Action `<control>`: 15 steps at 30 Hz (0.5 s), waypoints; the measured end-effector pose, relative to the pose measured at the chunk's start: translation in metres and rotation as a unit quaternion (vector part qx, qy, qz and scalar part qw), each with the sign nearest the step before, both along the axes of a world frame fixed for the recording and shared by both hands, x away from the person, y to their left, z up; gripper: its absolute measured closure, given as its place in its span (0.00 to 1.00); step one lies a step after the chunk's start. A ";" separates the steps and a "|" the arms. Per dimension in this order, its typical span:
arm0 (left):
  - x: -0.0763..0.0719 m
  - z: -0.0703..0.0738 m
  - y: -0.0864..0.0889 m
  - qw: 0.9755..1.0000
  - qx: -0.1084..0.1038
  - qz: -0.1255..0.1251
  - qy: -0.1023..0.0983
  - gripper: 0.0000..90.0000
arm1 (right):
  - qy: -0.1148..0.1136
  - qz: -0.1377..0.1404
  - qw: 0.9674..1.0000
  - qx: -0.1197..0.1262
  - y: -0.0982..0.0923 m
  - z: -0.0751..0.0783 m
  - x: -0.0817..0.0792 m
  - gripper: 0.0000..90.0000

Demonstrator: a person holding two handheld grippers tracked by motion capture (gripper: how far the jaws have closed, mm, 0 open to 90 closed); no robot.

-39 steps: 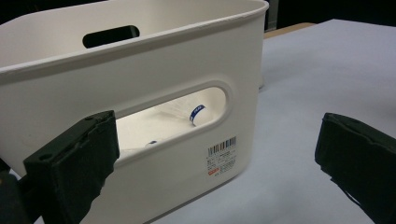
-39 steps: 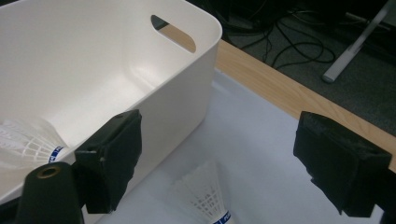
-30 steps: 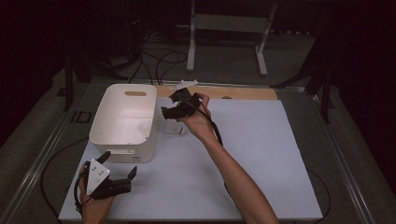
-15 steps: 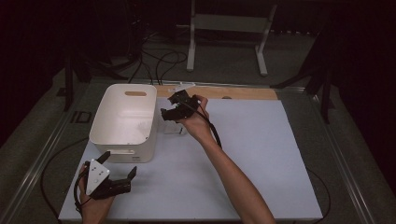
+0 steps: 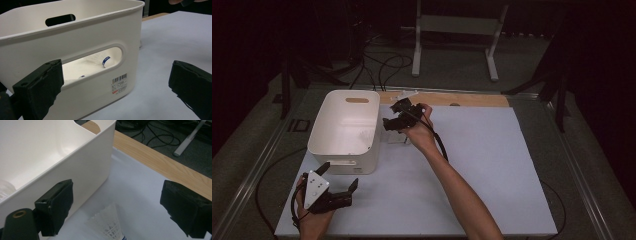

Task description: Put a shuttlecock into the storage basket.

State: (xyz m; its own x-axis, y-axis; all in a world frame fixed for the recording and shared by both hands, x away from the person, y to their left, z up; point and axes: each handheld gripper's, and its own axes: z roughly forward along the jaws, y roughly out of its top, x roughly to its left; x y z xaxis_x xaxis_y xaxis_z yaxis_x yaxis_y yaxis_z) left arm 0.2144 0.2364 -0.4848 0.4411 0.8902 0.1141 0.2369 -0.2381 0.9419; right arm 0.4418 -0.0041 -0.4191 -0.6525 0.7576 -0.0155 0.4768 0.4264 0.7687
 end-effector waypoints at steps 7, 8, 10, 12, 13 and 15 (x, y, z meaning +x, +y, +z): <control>0.000 0.000 0.000 1.000 -0.002 0.000 0.000 0.00 | 0.003 -0.001 1.000 -0.006 0.003 -0.006 0.002 0.13; 0.000 0.000 0.000 1.000 -0.002 0.001 -0.001 0.00 | 0.002 -0.001 1.000 -0.009 0.003 -0.008 0.002 0.13; 0.000 0.000 0.000 1.000 -0.001 0.001 0.000 0.00 | 0.003 -0.001 1.000 -0.011 0.004 -0.009 0.003 0.13; 0.000 0.000 0.000 1.000 -0.002 0.001 0.000 0.00 | 0.003 -0.002 1.000 -0.012 0.004 -0.010 0.004 0.13; 0.000 0.000 0.000 1.000 -0.002 0.001 -0.001 0.00 | 0.002 -0.003 1.000 -0.015 0.004 -0.011 0.004 0.13; 0.000 0.000 0.000 1.000 -0.002 0.000 0.000 0.00 | 0.004 -0.004 1.000 -0.013 0.004 -0.012 0.005 0.13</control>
